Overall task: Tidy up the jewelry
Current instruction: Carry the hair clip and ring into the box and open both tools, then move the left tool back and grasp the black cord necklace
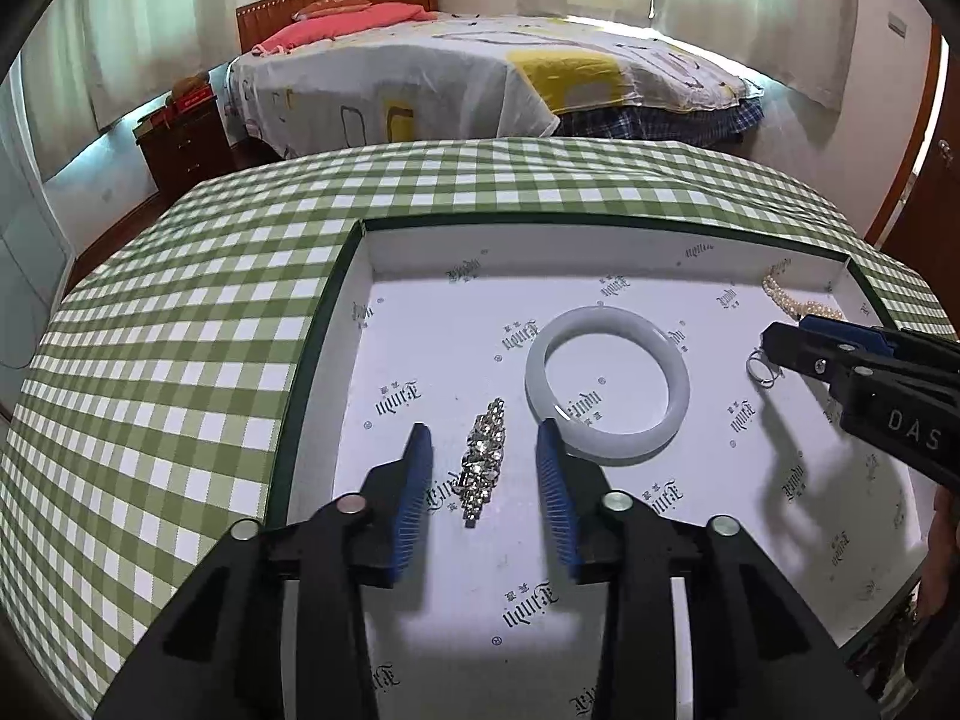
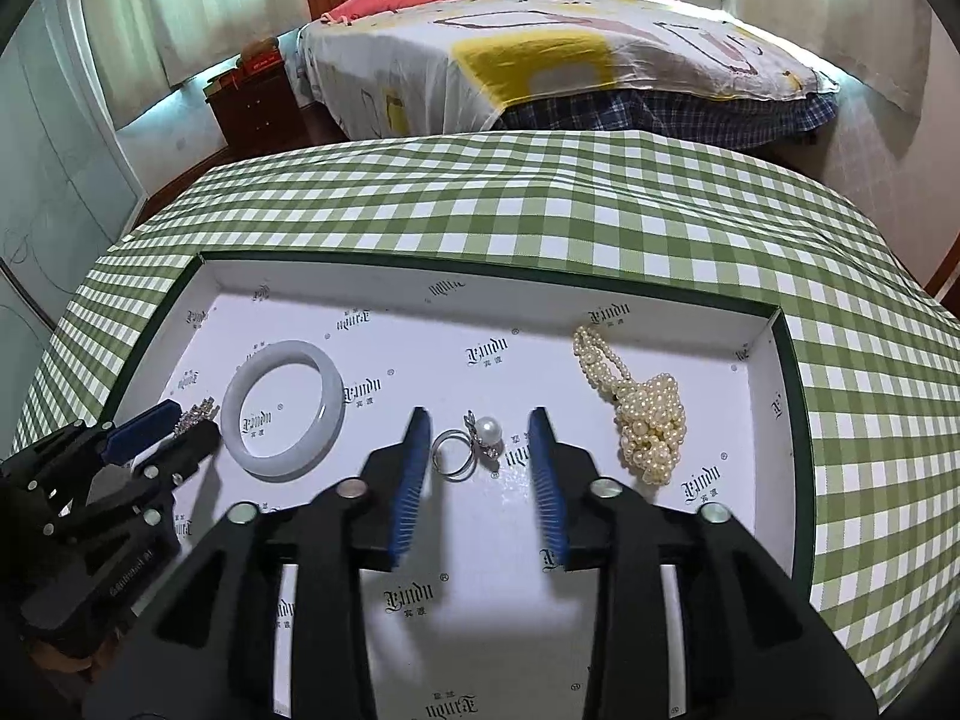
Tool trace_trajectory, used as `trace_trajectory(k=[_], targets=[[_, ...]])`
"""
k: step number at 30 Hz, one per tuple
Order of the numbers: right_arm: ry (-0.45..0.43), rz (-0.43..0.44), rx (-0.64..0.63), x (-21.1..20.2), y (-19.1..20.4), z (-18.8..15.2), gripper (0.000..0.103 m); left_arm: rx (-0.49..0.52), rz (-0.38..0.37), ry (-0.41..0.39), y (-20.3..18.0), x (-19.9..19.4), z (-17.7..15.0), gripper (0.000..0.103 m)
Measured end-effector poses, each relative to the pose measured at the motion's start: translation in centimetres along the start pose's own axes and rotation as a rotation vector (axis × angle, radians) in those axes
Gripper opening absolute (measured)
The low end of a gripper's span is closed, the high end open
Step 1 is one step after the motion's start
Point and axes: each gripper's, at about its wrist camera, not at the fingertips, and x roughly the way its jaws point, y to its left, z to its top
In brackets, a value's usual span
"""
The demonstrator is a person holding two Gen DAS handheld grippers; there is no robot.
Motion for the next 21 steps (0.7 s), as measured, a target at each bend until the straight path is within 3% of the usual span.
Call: trace_trajectory(k=[4,13,21], targets=[[-0.04,-0.003,0.002,-0.7,0.0,-0.1,0.037,0.0,0.003,-0.007,-0.2,-0.1,0.1,0.052],[-0.146,0.003,0.029,-4.4,-0.3,-1.0,0.037,0.008,-0.025,-0.04,-0.5,-1.4,-0.3,0.056],[-0.219,0.001,0.041,-8.2,-0.4,-2.4,0.037,0.016,-0.041,-0.123,-0.5,-5.3,-1.0,0.056]])
